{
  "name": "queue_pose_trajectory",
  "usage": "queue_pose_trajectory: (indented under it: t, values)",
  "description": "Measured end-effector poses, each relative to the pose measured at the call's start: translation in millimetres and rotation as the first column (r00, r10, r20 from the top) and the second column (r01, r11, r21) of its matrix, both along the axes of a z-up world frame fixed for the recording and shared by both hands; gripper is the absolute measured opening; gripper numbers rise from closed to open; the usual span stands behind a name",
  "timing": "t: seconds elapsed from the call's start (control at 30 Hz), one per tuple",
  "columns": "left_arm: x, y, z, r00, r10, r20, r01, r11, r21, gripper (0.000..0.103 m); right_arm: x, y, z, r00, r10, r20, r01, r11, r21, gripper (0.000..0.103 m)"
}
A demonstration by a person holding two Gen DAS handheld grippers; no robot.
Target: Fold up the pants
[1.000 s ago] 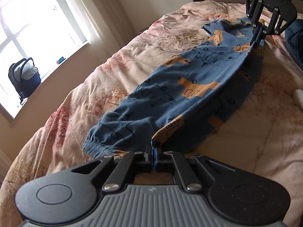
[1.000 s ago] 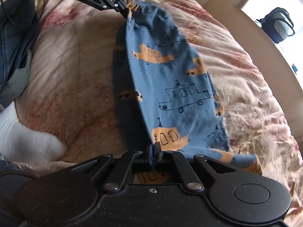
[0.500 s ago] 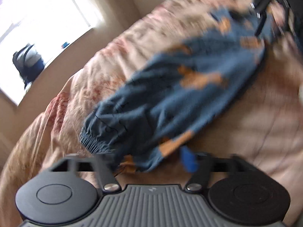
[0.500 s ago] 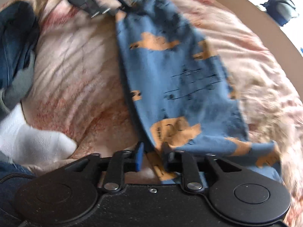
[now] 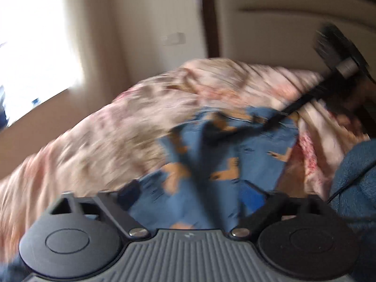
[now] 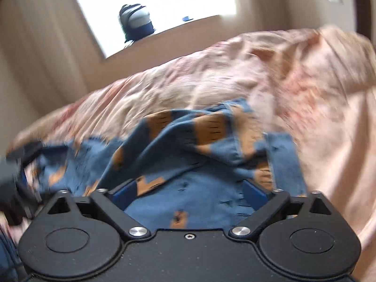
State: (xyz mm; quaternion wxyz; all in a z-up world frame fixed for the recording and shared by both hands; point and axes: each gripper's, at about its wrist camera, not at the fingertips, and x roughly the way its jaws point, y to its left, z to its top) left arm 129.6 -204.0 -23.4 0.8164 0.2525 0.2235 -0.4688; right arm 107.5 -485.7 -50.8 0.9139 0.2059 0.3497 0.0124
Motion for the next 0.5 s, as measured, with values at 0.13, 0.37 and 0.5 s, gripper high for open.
queue_pose_trajectory:
  t: [0.13,0.37,0.5]
  values:
    - [-13,-37,-17,0.999,-0.044,-0.019,0.045,0.996,0.073,0.076,14,-25,-19,0.997,-0.076,0.0,0.076,0.994,0.084,0.07]
    - [-5,-52,-34,0.988,0.035,-0.148,-0.014,0.99,0.14,0.048,34,-49,-29,0.981,-0.193,-0.007,0.193,0.972,0.137,0.056]
    - [-4,-54,-31,0.989,0.032,-0.147,-0.006,0.985,0.17,0.032,31,-56,-31,0.969,-0.247,-0.029,0.248,0.954,0.171,0.044]
